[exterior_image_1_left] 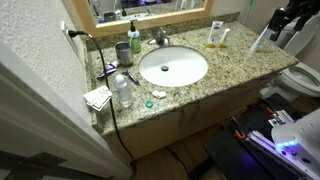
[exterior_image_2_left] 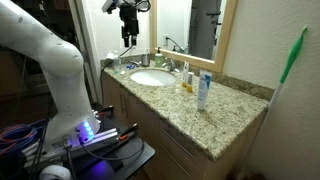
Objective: Pick the green object and put it on the white object on the counter
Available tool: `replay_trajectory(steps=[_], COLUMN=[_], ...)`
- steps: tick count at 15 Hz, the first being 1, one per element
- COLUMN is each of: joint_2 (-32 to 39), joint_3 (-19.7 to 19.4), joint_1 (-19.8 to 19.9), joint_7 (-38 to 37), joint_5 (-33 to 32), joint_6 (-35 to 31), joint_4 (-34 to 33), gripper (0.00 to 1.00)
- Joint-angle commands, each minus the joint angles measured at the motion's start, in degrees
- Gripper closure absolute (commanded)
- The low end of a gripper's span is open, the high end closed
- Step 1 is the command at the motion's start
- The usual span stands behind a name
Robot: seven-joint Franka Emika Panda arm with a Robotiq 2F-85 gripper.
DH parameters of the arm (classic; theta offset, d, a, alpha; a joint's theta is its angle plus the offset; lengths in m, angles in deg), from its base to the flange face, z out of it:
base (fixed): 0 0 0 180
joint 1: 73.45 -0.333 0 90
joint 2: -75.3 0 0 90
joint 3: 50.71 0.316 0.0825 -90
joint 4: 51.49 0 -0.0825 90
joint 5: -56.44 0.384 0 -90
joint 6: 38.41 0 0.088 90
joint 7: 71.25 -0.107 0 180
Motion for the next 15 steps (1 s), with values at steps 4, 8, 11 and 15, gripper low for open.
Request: replay_trajectory(steps=[4,8,11,15], joint_2=[8.7,17.5,25.1,24.1], joint_3=[2.5,8.3,12.3,12.3], joint_1=[-2.8,-10.8,-15.2,-16.4], joint_7=[-1.5,0.3,1.8,-0.4], joint_5=[1.5,5.5,4.3,4.5], joint_6=[-1.7,-8.8,-8.3,-9.4], joint_4=[-3.1,-7.5,-14.6,-13.3], gripper=[0.0,0.0,0.0,0.0])
